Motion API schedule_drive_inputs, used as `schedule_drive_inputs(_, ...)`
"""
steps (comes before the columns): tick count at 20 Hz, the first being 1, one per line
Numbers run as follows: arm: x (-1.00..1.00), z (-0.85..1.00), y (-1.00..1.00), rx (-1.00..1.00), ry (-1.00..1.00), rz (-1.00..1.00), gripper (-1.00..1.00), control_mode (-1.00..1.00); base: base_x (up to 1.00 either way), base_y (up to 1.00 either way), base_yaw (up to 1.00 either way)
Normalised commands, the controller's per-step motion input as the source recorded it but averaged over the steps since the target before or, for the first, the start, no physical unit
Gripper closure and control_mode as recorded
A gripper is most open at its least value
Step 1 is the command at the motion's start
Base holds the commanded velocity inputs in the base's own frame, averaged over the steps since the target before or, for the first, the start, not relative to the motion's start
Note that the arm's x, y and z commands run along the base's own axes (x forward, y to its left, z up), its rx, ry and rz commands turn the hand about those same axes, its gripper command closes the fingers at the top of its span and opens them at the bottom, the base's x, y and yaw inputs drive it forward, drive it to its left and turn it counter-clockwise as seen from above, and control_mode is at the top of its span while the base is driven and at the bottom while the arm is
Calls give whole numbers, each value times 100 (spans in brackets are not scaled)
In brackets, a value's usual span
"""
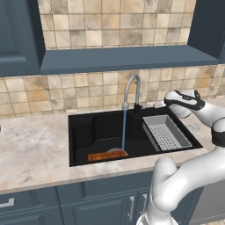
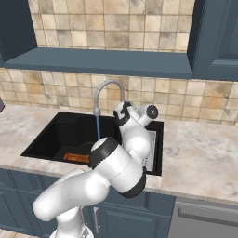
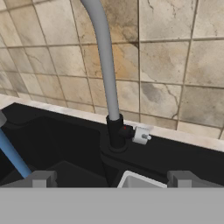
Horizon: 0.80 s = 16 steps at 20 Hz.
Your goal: Turn on the sink faucet with hot water and rinse the cutting board for ten seconds, then turn off the faucet. Push the cutting board to reach the water if necessary.
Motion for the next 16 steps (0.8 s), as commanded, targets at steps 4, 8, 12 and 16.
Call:
schedule_drive_inputs(4, 0, 0, 0, 0, 0, 0, -100, -100, 0, 0, 0)
schedule_drive_inputs(8, 0, 0, 0, 0, 0, 0, -100, -100, 0, 0, 0)
schedule_drive_inputs(12, 0, 0, 0, 0, 0, 0, -100, -100, 0, 0, 0)
schedule_drive_inputs(16, 0, 0, 0, 0, 0, 0, -100, -100, 0, 0, 0)
